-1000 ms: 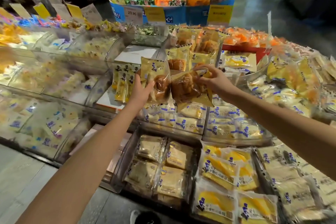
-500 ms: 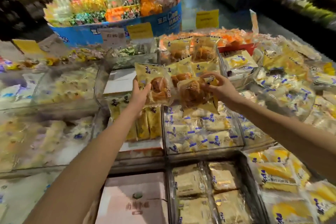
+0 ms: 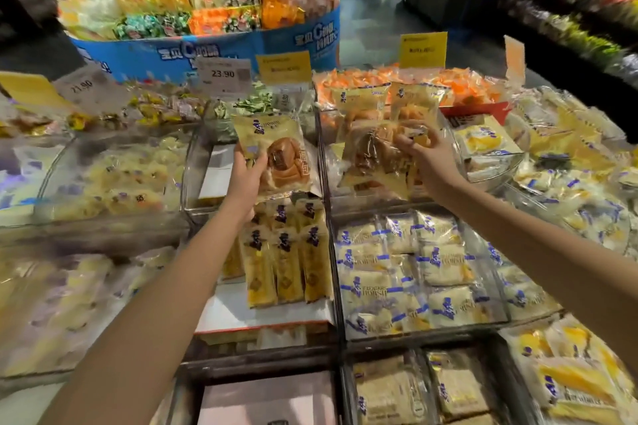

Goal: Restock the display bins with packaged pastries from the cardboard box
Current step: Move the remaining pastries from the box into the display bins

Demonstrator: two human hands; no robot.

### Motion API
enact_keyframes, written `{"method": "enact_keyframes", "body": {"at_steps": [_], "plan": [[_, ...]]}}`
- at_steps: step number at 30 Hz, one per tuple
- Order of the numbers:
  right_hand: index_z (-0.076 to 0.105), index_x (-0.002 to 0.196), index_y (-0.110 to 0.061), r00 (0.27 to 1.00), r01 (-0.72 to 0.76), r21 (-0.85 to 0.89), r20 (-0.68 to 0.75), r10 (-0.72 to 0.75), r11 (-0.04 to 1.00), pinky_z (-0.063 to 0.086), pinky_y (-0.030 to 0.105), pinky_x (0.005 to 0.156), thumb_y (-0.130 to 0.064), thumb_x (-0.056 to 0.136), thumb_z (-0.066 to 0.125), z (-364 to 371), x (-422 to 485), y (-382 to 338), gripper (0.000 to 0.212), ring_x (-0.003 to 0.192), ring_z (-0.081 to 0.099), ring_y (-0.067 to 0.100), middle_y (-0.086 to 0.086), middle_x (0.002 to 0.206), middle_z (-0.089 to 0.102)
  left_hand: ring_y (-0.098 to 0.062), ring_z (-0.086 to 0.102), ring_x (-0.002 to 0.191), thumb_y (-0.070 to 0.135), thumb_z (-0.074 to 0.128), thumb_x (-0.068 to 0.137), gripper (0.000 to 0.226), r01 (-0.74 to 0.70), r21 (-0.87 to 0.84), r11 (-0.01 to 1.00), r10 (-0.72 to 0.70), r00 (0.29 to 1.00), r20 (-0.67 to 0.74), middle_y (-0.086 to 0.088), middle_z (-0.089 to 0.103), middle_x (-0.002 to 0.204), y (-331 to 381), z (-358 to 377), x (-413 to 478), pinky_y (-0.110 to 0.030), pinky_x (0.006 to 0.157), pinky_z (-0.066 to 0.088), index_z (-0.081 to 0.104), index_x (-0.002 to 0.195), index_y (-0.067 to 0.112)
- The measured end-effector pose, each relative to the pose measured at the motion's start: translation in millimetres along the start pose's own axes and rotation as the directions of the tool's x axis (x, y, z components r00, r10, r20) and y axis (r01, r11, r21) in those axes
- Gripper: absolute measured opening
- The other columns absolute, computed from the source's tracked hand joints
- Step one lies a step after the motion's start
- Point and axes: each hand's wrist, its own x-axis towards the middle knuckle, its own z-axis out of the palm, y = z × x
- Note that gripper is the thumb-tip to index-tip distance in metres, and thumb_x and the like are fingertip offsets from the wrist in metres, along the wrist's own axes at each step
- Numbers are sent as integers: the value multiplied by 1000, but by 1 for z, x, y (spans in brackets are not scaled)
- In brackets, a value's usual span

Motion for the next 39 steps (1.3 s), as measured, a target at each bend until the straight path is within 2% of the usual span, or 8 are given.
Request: {"method": "enact_keyframes", "body": {"at_steps": [5,8,16,20,25,30,35,39], "plan": [[64,115,-24,1000,-13,118,29,9,993,56,40,84,-28,79,78,59,38,7,39,108,66,25,14,127,61,-21,48,132,30,49,102,51,70,-114,991,-68,998,17,2,44,148,-4,-27,53,-49,108,40,27,148,27],[63,109,-18,999,8,121,48,-14,993,56,26,70,-13,88,71,100,53,11,23,90,68,12,17,119,64,-27,53,127,24,44,105,48,118,-155,981,-119,993,-3,-3,50,144,-9,-47,87,-57,103,43,26,148,30],[63,98,-32,983,165,53,-86,-160,985,46,57,96,-31,85,74,179,104,38,17,110,58,38,6,112,64,-24,58,118,21,42,106,46,148,-138,979,-151,988,-14,-1,55,135,-25,-86,157,-43,89,52,29,150,29],[55,95,-23,964,266,-133,14,-267,955,44,30,84,-15,91,64,202,119,54,13,93,53,12,-4,97,57,-25,49,130,23,50,101,56,173,-134,976,-174,985,2,-2,49,145,-41,-80,179,-55,109,37,26,151,31],[49,97,-18,938,345,-515,225,-265,785,40,31,78,-16,93,60,201,135,65,12,98,51,20,5,107,56,-24,36,140,27,48,103,61,153,25,988,-152,987,-60,-4,32,157,-57,-80,196,-50,116,29,17,155,24],[44,125,-1,871,446,-811,491,27,379,48,41,85,-7,85,64,196,140,63,45,113,51,34,17,133,45,-20,19,148,21,40,106,63,63,183,981,-40,991,-125,-2,11,164,-50,-75,192,-38,117,20,3,157,17],[23,149,-17,856,456,-795,515,49,400,48,38,83,-52,80,72,212,146,51,91,105,58,31,17,139,46,-24,10,150,53,54,94,96,46,340,939,-37,999,-35,-4,1,165,-50,-69,187,-41,118,17,-11,155,17],[-3,152,-44,861,456,-857,493,126,239,52,40,72,-50,81,72,233,161,59,104,89,60,37,28,129,47,-26,12,150,30,74,85,115,58,443,895,-60,998,-11,-8,1,165,-49,-57,188,-39,118,19,-16,154,17]]}}
